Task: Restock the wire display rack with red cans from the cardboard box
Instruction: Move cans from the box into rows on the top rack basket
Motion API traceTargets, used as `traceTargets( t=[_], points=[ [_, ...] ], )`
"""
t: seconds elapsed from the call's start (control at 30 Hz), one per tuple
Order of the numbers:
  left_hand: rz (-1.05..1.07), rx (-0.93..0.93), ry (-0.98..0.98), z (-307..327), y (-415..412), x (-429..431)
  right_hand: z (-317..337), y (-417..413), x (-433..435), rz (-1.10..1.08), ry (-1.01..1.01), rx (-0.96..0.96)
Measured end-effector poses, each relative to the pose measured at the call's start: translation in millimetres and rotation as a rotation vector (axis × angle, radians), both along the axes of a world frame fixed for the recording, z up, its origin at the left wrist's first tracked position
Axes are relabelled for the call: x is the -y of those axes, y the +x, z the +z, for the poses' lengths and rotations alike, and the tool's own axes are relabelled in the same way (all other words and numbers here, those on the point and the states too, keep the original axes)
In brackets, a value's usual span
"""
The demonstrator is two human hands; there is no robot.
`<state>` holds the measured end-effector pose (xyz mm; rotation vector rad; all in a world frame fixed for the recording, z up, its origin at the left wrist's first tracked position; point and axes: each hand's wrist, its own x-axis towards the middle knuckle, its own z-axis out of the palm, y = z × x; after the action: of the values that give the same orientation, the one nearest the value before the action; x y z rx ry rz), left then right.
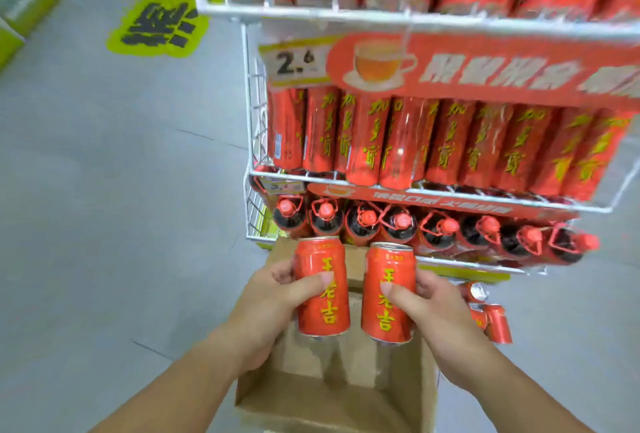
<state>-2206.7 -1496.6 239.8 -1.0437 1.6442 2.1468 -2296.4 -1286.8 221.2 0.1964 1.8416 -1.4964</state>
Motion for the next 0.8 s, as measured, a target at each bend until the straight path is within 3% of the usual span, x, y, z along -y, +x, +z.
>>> traceTargets(
  t=[0.23, 0.37, 0.8],
  points=[
    [-0.004, -0.262, -0.016, 211.2, -12.4, 8.0, 227.1, -13.6, -5.8, -0.007, -0.143, -0.201],
    [-0.04, -0.39, -0.027, 304.9, -21.7, 10.5, 325.9, -18.8, -1.7, -0.03, -0.23, -0.31],
    [-0.119, -0.716, -0.183, 514.7, -66.1, 15.7, 539.5, -43.7, 13.5, -0.091, -0.388, -0.629]
  ],
)
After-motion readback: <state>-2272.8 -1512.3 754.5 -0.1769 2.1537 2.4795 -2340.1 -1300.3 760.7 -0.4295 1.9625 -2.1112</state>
